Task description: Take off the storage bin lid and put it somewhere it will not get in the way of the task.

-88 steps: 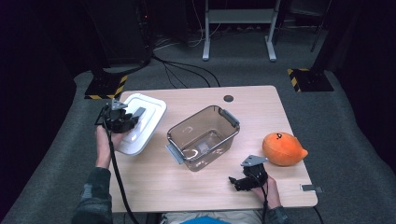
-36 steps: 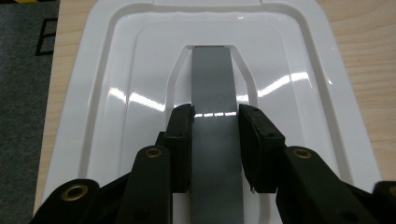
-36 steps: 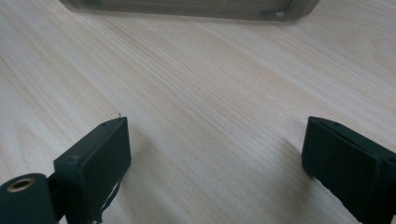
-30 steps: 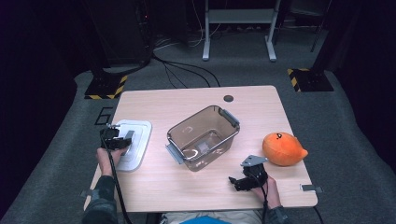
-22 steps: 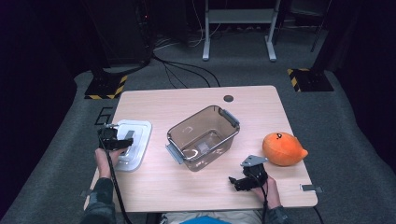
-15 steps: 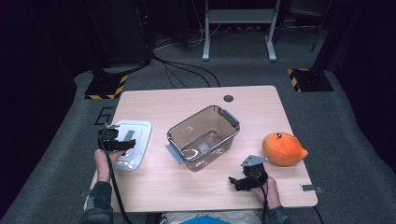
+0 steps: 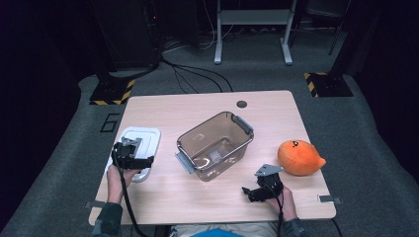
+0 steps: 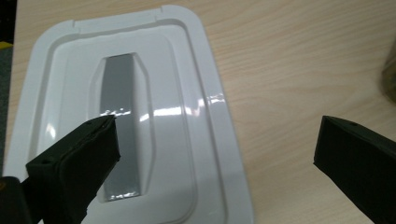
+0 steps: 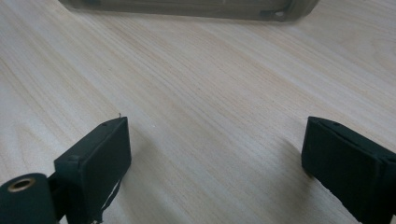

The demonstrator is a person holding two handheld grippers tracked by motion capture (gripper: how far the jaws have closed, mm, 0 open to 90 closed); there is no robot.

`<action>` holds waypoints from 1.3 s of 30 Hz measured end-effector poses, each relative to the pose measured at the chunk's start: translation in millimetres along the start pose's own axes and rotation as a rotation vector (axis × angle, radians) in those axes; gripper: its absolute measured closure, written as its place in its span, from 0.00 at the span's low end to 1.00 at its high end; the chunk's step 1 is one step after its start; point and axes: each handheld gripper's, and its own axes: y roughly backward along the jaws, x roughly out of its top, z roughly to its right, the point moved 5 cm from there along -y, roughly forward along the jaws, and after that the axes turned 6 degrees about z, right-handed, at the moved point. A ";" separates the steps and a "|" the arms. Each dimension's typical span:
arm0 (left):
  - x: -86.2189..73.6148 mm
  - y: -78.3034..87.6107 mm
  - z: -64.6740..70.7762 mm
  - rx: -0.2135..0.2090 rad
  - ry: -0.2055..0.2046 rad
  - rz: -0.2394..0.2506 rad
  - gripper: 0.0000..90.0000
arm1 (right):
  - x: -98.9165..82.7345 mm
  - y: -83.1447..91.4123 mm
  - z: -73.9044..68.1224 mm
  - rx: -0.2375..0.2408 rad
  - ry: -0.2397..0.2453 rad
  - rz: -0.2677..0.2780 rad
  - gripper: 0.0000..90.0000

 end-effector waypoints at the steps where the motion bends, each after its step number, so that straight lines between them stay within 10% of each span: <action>1: -1.4 -0.1 2.3 0.000 -0.007 0.001 0.00 | 0.0 0.0 0.1 0.000 0.001 0.000 0.08; 26: -50.5 -9.2 98.5 -0.194 -0.184 -0.011 0.01 | 0.0 0.0 -0.1 -0.002 0.001 -0.001 0.08; 39: -60.0 -20.6 105.7 -0.207 -0.151 0.022 0.00 | 0.0 0.0 0.0 -0.002 0.000 0.000 0.09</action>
